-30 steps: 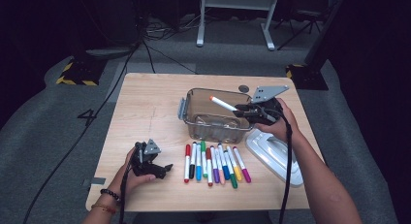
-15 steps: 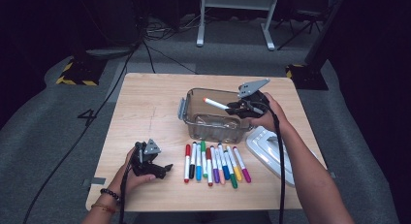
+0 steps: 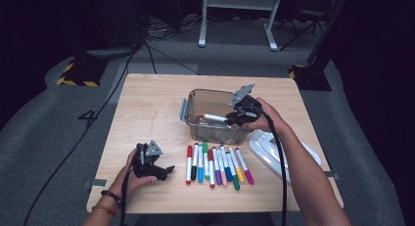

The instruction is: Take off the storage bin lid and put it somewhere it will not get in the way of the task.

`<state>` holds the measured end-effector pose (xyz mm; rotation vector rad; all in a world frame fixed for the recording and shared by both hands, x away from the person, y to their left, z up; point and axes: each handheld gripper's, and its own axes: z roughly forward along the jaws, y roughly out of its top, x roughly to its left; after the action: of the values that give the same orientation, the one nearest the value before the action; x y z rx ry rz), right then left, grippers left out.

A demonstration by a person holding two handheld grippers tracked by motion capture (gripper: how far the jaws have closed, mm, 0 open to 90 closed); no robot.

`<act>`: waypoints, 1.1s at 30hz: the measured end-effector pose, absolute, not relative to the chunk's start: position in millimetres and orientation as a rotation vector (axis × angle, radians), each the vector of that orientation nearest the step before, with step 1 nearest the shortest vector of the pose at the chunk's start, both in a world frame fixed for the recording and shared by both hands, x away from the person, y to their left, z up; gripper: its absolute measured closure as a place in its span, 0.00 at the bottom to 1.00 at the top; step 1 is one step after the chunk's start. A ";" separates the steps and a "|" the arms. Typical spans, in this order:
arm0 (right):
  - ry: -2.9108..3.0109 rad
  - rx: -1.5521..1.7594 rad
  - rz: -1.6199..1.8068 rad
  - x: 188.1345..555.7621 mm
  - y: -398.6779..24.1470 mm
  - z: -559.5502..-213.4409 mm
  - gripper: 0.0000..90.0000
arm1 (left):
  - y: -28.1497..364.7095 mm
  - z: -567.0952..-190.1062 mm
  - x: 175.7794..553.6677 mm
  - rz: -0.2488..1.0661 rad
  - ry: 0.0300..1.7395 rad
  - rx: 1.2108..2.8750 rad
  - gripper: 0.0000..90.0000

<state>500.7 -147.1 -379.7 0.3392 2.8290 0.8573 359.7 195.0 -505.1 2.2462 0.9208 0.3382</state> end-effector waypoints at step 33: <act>2.663 0.482 0.981 478.6 -177.0 -353.4 0.56 | 195.3 -504.7 359.6 0.341 0.910 2.256 0.07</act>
<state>478.6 -177.0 -353.4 0.4817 2.6628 0.9806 359.6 195.3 -504.7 2.2555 0.9100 0.3409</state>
